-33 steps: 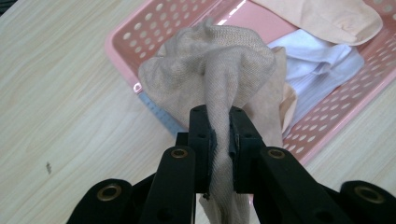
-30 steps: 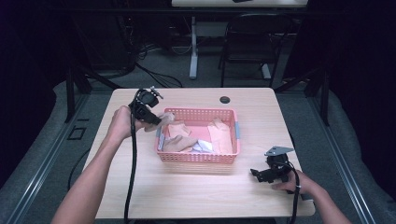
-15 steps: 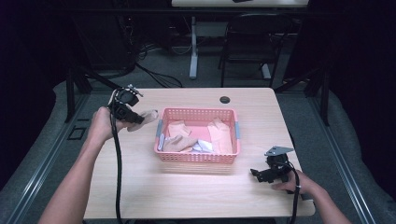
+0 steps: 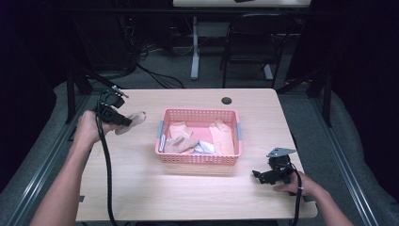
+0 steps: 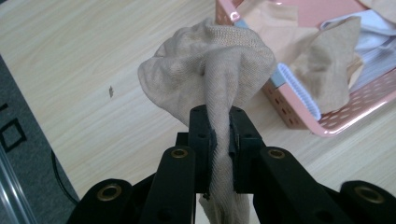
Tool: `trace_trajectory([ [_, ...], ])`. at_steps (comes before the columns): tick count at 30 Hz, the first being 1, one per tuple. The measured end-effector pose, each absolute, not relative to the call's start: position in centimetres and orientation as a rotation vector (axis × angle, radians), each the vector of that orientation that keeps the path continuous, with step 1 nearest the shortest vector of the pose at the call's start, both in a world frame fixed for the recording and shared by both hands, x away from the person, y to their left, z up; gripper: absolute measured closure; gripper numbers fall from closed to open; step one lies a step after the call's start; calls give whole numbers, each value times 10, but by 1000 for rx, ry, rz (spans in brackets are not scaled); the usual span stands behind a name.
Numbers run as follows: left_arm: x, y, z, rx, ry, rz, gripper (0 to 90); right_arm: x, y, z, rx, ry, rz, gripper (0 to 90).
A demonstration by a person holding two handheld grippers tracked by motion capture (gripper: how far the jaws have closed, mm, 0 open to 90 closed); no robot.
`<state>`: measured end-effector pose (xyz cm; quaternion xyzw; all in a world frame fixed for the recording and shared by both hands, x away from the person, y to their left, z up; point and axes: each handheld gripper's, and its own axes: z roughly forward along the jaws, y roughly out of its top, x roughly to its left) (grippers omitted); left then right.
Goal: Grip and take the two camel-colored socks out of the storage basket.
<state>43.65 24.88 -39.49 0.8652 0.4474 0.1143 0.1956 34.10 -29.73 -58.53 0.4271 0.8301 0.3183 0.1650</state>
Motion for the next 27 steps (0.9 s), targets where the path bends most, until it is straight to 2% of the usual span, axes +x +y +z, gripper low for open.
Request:
trace_trajectory([
  [13,435,291,-430,2401,1411,247,813,341,-297,-585,1216,2365,908,0],
  [27,439,311,-504,2390,1568,98,810,341,-297,-585,1216,2364,908,0],
])
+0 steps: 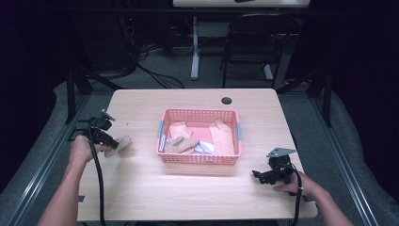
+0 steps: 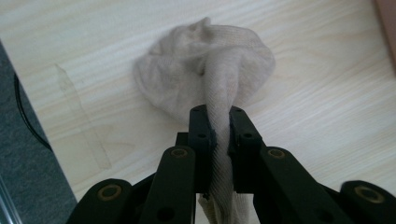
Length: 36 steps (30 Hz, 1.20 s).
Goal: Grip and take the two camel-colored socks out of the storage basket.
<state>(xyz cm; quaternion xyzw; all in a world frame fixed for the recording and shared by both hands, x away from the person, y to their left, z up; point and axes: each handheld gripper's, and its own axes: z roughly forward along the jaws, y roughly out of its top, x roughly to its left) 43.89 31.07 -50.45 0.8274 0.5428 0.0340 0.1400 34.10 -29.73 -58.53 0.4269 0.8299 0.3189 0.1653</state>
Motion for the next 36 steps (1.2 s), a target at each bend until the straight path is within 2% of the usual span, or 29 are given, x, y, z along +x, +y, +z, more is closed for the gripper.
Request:
trace_trajectory([
  [5,440,314,-518,2374,1611,28,740,341,-297,-585,1216,2364,909,0],
  [6,440,316,-517,2364,1617,32,628,341,-297,-585,1217,2365,912,0],
  [8,438,316,-513,2357,1603,58,516,341,-297,-585,1219,2365,912,0],
  [10,437,316,-510,2359,1610,69,361,341,-297,-585,1218,2364,912,0],
  [11,436,317,-506,2352,1606,78,361,341,-297,-585,1218,2364,912,0],
  [15,431,314,-490,2340,1573,123,204,341,-297,-585,1218,2364,908,0],
  [24,428,281,-441,2366,1410,250,63,341,-297,-585,1213,2365,916,0],
  [26,428,266,-433,2374,1366,284,1,341,-297,-585,1217,2365,913,0],
  [36,439,185,-422,2463,1131,286,0,341,-297,-585,1217,2365,908,0],
])
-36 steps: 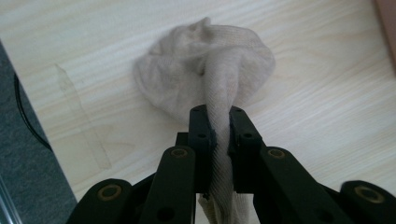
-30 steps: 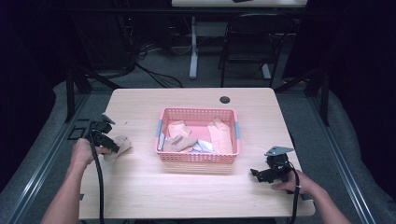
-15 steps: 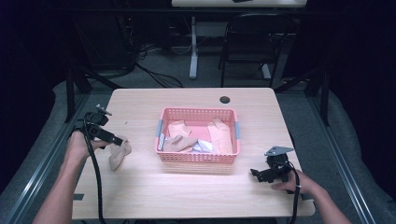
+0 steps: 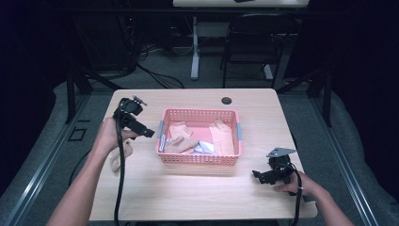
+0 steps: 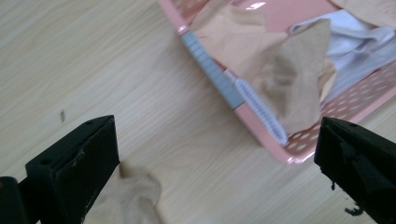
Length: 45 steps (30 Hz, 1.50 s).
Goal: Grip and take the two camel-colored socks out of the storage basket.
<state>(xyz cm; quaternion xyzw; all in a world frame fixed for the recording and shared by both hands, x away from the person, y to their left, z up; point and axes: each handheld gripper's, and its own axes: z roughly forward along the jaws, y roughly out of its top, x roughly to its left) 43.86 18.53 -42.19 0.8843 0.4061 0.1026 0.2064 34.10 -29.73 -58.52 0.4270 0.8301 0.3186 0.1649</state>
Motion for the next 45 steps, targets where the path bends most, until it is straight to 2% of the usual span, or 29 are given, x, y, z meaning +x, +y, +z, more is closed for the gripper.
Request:
trace_trajectory([
  [6,447,152,-435,2496,1071,255,0,341,-297,-585,1216,2365,908,0],
  [10,451,125,-449,2574,1017,177,11,341,-297,-585,1217,2366,912,0],
  [16,458,90,-477,2642,984,85,70,341,-297,-585,1216,2366,909,0],
  [19,461,85,-484,2650,990,78,104,341,-297,-585,1216,2365,909,0],
  [20,464,83,-492,2658,1002,67,157,341,-297,-585,1216,2365,908,0],
  [23,467,81,-498,2668,1013,50,173,341,-297,-585,1216,2365,908,0],
  [24,467,80,-502,2681,1011,40,237,341,-297,-585,1215,2366,910,0],
  [27,468,78,-508,2704,1017,21,268,341,-297,-585,1216,2365,913,0],
  [28,468,78,-510,2715,1021,17,333,341,-297,-585,1217,2365,911,0],
  [30,469,77,-512,2736,1028,22,360,341,-297,-585,1216,2365,907,0],
  [33,467,78,-514,2749,1027,28,507,341,-297,-585,1216,2365,908,0],
  [34,467,80,-516,2764,1008,24,614,341,-297,-585,1216,2366,911,0],
  [36,466,80,-515,2762,1009,28,713,341,-297,-585,1216,2365,907,0],
  [42,466,87,-501,2721,982,79,815,341,-297,-585,1216,2366,913,0],
  [45,467,89,-496,2707,985,90,824,341,-297,-585,1216,2366,908,0],
])
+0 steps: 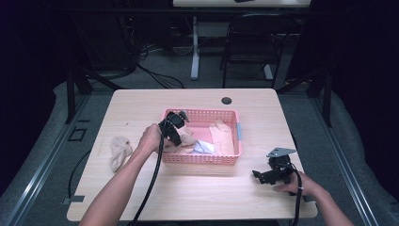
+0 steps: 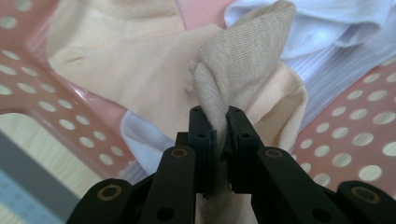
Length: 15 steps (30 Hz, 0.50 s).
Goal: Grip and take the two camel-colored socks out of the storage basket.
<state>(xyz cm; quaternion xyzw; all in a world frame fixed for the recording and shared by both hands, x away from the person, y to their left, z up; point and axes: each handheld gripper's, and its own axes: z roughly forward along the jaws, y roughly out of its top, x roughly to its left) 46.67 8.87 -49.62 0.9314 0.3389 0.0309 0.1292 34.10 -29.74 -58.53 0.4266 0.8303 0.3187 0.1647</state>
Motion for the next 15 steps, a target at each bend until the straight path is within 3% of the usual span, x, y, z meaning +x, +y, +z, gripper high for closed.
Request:
trace_trajectory([
  [15,467,95,-485,2686,980,75,820,341,-297,-585,1216,2366,913,0],
])
